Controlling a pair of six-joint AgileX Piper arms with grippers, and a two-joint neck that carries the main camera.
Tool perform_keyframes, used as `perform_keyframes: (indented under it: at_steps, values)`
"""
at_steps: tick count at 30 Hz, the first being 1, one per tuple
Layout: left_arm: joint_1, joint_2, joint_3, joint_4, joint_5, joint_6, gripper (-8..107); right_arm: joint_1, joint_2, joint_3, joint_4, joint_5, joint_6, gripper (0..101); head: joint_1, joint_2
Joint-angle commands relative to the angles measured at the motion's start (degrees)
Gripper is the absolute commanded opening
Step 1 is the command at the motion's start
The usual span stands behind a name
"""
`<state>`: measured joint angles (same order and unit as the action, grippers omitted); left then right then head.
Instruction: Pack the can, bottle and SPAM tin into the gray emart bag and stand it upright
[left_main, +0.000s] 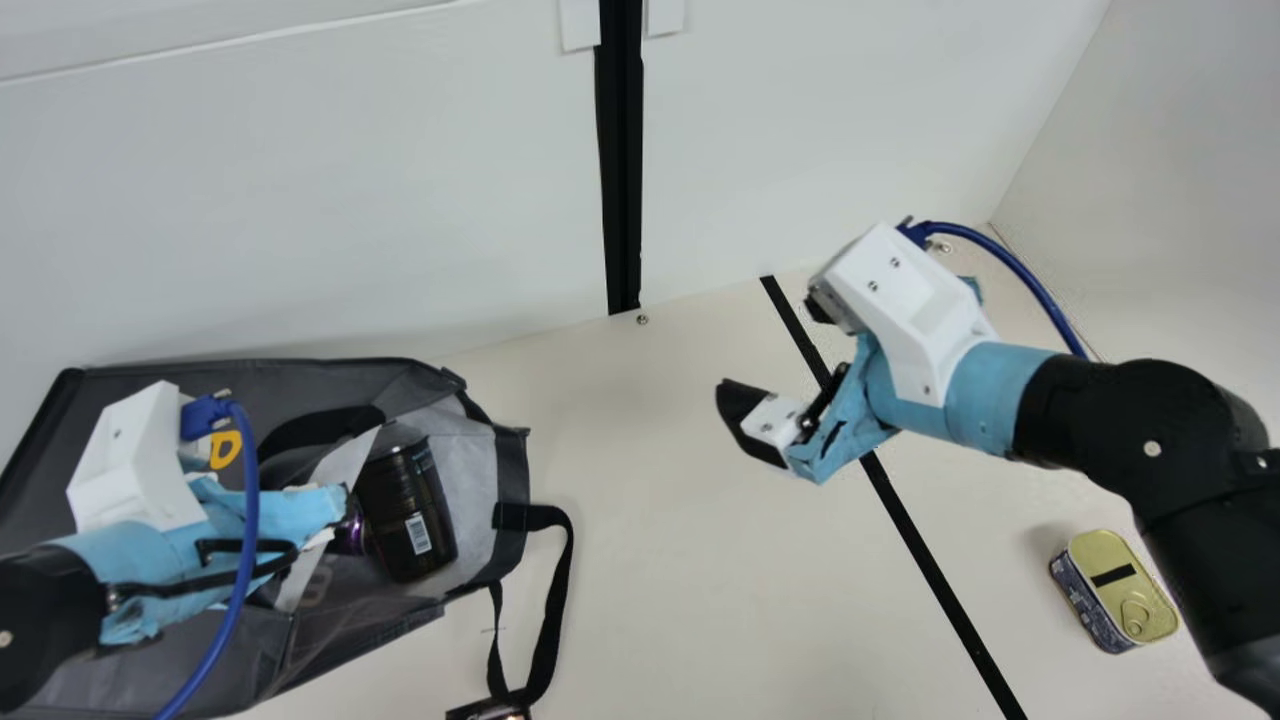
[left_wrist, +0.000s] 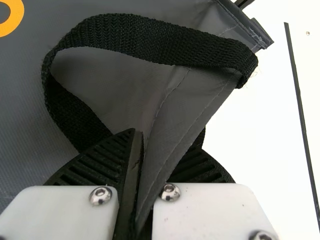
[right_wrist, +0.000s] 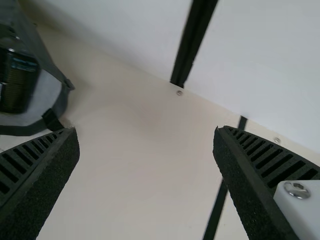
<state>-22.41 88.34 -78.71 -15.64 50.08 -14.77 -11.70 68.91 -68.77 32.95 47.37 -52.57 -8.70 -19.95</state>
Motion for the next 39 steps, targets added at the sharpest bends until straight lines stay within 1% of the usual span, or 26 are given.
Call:
perform_keyframes:
  at_steps: [1,10,20,29,39]
  values:
    - [0.0,0.0,0.0,0.0,0.0,0.0,-8,-1.08,-0.71,0.13,-2.89,-0.29,1.8,95,-1.3,-0.05]
    - [0.0,0.0,0.0,0.0,0.0,0.0,-8,-5.7,-3.82,0.11,-11.61,0.3,8.67,95,-1.3,-0.05]
    - [0.0,0.0,0.0,0.0,0.0,0.0,-8,-9.93,-6.36,-1.55,-20.08,3.11,15.79,95,-1.3,-0.05]
    - [0.0,0.0,0.0,0.0,0.0,0.0,-8,-12.19,-7.72,-3.96,-27.28,6.63,22.49,95,-1.3,-0.05]
    - [0.0,0.0,0.0,0.0,0.0,0.0,-8,-13.31,-8.73,-7.1,-33.74,11.85,29.16,95,-1.3,-0.05]
